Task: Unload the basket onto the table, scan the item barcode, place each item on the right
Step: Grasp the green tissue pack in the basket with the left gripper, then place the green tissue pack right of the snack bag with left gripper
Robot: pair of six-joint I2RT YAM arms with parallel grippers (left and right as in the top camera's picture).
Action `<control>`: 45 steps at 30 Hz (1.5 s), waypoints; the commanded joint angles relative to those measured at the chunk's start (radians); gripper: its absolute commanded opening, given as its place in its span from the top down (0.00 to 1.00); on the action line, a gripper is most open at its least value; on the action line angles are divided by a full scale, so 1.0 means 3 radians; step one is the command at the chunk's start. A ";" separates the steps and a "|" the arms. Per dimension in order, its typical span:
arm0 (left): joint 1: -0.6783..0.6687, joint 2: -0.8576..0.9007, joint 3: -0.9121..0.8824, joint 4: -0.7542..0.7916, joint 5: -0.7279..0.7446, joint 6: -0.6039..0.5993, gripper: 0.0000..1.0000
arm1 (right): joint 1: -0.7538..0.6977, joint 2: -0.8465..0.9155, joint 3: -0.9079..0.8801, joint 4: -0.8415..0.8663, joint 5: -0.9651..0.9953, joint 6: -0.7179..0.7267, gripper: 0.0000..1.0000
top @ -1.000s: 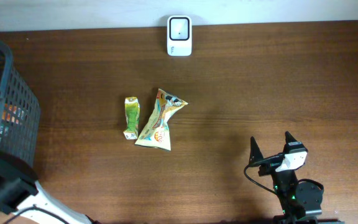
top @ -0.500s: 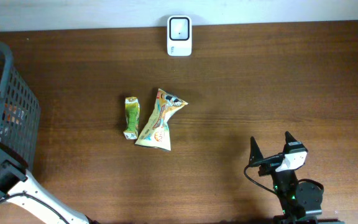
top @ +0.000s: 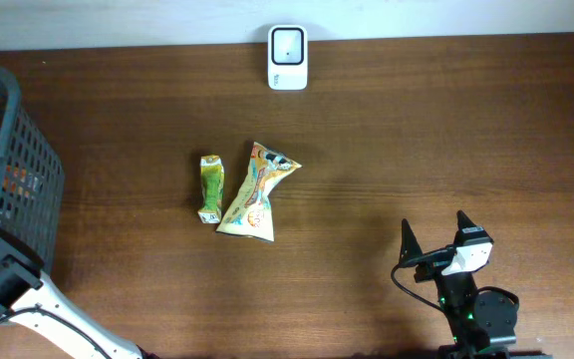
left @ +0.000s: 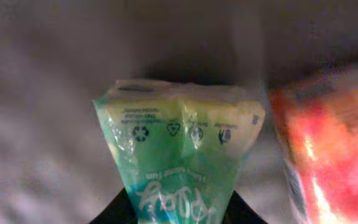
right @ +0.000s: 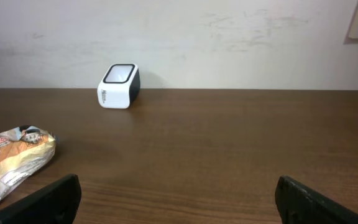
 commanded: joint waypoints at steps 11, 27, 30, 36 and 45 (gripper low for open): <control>-0.0734 -0.1167 0.2275 -0.1375 0.0529 0.0018 0.69 | 0.0028 -0.0019 -0.0022 -0.0011 -0.0017 0.0015 0.01; -0.3993 -0.1205 -0.0456 0.0370 0.0909 0.0004 0.64 | 0.0028 -0.0019 -0.0022 -0.0011 -0.0017 0.0015 0.01; -0.4368 -0.1205 -0.0952 0.0956 0.0882 -0.0085 0.63 | 0.0028 -0.0019 -0.0022 -0.0011 -0.0017 0.0015 0.01; -0.4824 -0.1205 -0.1586 0.1155 0.0340 -0.0095 0.58 | 0.0028 -0.0019 -0.0022 -0.0010 -0.0017 0.0015 0.01; -0.4728 -0.1237 -0.1259 0.1078 0.0215 -0.0067 0.00 | 0.0028 -0.0019 -0.0022 -0.0011 -0.0017 0.0015 0.01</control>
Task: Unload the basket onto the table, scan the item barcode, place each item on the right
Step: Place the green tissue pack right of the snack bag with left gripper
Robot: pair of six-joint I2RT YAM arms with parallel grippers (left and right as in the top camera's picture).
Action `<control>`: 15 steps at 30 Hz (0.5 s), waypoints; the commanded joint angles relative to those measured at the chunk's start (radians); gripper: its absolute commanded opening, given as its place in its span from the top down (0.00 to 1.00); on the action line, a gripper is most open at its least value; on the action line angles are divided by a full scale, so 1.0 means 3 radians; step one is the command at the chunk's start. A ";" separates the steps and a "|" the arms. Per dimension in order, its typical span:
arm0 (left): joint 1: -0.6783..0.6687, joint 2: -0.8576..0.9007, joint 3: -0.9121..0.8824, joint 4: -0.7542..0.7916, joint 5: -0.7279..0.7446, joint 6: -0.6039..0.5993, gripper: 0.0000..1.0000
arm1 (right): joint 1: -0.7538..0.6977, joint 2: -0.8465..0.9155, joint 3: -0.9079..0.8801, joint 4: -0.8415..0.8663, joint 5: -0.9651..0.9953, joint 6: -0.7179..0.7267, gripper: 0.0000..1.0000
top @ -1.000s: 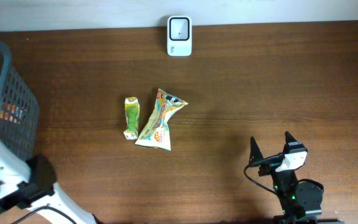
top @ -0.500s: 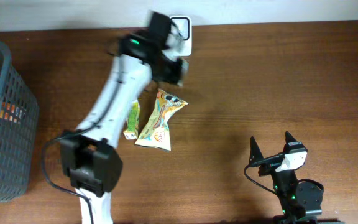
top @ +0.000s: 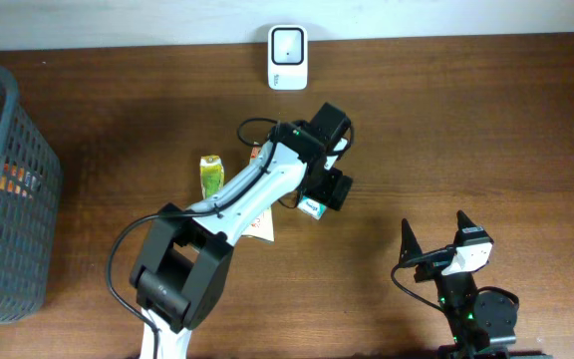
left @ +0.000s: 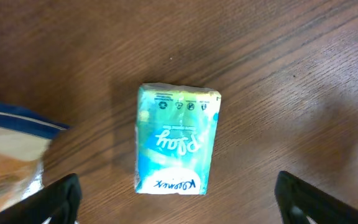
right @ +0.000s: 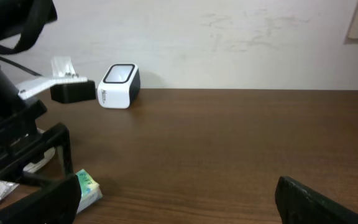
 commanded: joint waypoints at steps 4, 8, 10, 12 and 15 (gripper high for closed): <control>0.0838 -0.0223 0.1768 -0.0640 -0.0369 0.0032 0.01 | 0.0028 -0.0019 -0.0020 -0.0010 -0.0018 0.0017 0.01; 0.1956 -0.0346 0.2817 -0.1139 -0.0398 0.0000 0.00 | 0.0028 -0.0019 -0.0020 -0.0010 -0.0018 0.0018 0.01; 0.2627 -0.0388 0.3047 -0.1315 -0.0404 -0.0214 0.00 | 0.0028 -0.0019 -0.0020 -0.0011 -0.0018 0.0018 0.01; 0.3182 -0.0373 0.3034 -0.1390 -0.0484 -0.0427 0.00 | 0.0028 -0.0019 -0.0020 -0.0011 -0.0018 0.0017 0.01; 0.3922 -0.0256 0.2790 -0.1471 -0.0537 -0.0772 0.01 | 0.0028 -0.0019 -0.0020 -0.0011 -0.0018 0.0017 0.01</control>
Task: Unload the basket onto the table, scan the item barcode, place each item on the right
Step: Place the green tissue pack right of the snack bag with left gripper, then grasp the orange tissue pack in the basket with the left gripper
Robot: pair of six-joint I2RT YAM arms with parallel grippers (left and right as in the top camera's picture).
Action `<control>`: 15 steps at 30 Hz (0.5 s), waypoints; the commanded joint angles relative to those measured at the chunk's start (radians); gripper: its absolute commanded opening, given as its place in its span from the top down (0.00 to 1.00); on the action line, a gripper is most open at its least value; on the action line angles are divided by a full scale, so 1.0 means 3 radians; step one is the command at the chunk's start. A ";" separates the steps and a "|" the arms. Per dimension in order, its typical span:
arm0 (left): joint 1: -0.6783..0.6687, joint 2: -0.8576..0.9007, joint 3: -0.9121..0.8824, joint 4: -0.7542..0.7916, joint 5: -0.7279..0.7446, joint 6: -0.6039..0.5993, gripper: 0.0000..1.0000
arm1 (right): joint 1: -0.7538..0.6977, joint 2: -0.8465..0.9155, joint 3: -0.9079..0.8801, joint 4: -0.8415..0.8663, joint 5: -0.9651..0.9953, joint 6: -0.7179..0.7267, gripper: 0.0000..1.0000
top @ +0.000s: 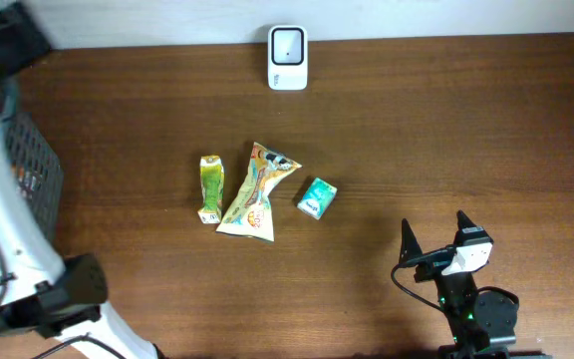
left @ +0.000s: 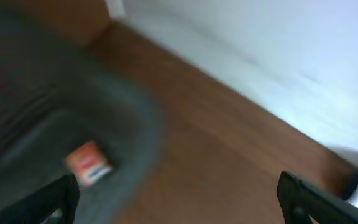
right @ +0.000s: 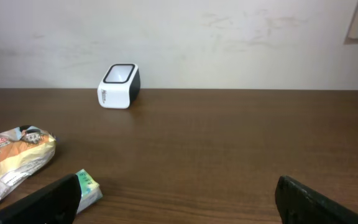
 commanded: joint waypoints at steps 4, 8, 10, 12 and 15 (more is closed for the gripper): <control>0.0955 0.0373 -0.0745 0.0128 -0.0058 -0.0422 0.01 | 0.0028 -0.0019 -0.0020 -0.0010 -0.0017 0.0014 0.01; 0.1081 0.0623 -0.1349 0.0591 0.0170 -0.0404 0.01 | 0.0028 -0.0019 -0.0020 -0.0011 -0.0017 0.0014 0.01; 0.1058 0.0710 -0.1534 0.0795 0.0270 -0.0291 0.01 | 0.0028 -0.0019 -0.0020 -0.0010 -0.0017 0.0014 0.01; 0.1038 0.0816 -0.1609 0.0868 0.0264 -0.0291 0.01 | 0.0028 -0.0019 -0.0020 -0.0010 -0.0017 0.0014 0.01; 0.1041 0.0932 -0.1677 0.0955 0.0263 -0.0294 0.01 | 0.0028 -0.0019 -0.0020 -0.0011 -0.0017 0.0014 0.01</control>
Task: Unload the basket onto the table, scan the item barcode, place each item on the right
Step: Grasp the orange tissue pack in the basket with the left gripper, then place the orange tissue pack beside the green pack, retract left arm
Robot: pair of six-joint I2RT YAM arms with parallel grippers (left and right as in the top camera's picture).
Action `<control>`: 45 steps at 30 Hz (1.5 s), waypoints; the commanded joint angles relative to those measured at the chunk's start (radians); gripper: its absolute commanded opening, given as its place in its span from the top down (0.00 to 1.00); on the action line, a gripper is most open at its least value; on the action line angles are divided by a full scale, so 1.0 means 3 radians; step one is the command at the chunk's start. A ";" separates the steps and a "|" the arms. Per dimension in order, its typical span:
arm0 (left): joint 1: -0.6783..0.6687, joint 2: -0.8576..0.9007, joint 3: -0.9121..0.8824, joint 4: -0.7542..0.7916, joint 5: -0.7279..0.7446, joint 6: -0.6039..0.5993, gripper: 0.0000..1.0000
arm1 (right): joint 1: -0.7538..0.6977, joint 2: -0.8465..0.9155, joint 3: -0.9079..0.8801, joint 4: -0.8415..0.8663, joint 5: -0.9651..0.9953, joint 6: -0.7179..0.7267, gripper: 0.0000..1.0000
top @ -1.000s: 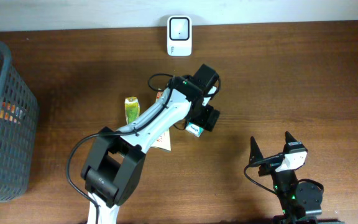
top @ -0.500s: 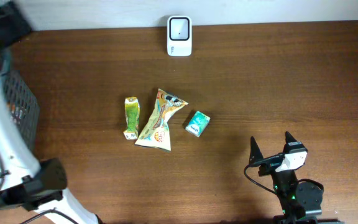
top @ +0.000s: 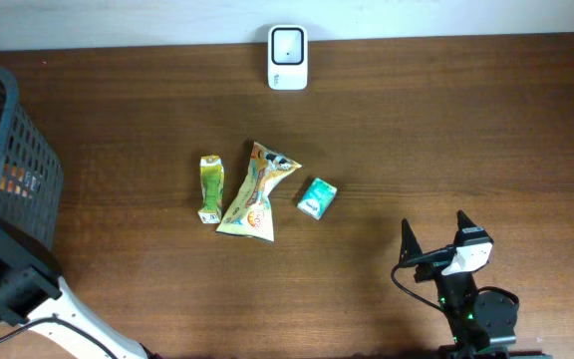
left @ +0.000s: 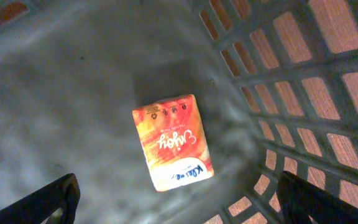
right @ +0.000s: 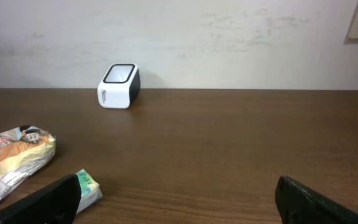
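The white barcode scanner (top: 288,45) stands at the table's far edge, also in the right wrist view as the scanner (right: 119,78). A green tissue pack (top: 317,197) lies right of the snack bag (top: 255,191). An orange tissue pack (left: 173,141) lies flat on the floor of the grey basket (left: 303,81). My left gripper (left: 179,200) hangs open above it, the pack clear of both fingers. My right gripper (right: 178,199) rests open and empty near the front edge, facing the scanner.
The basket (top: 13,130) stands at the left table edge, with my left arm (top: 13,289) reaching up beside it. A small green-yellow packet (top: 210,186) lies left of the snack bag. Bare wood lies between the items and the scanner.
My left arm was at the far left corner with a blurred view across the basket rim. Now its gripper looks straight down into the basket above the orange pack. It is open at both moments.
First my left gripper was shut on the green pack inside the basket, beside the orange one. Then it was open above that pack lying on the table right of the snack bag. It then returned to the basket and now hangs over the orange pack. My right arm stayed still.
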 commanded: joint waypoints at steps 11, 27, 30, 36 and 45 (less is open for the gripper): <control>-0.0005 0.0590 -0.0060 0.0029 0.0043 0.0032 0.13 | 0.0028 -0.0019 -0.0020 -0.0011 -0.0017 0.0015 0.01; -0.0008 0.0505 0.1399 -0.1052 0.0045 0.0298 0.69 | 0.0028 -0.0019 -0.0020 -0.0011 -0.0017 0.0015 0.01; -0.0072 0.0254 0.2313 -0.1577 0.0056 0.0298 0.70 | 0.0028 -0.0019 -0.0020 -0.0010 -0.0017 0.0015 0.01; -0.0818 -0.0001 0.2790 -0.2017 0.0281 0.0535 0.74 | 0.0028 -0.0019 -0.0020 -0.0010 -0.0017 0.0015 0.01; -0.2607 0.0015 0.2523 -0.1980 0.0132 0.0599 0.71 | 0.0028 -0.0019 -0.0020 -0.0011 -0.0017 0.0015 0.01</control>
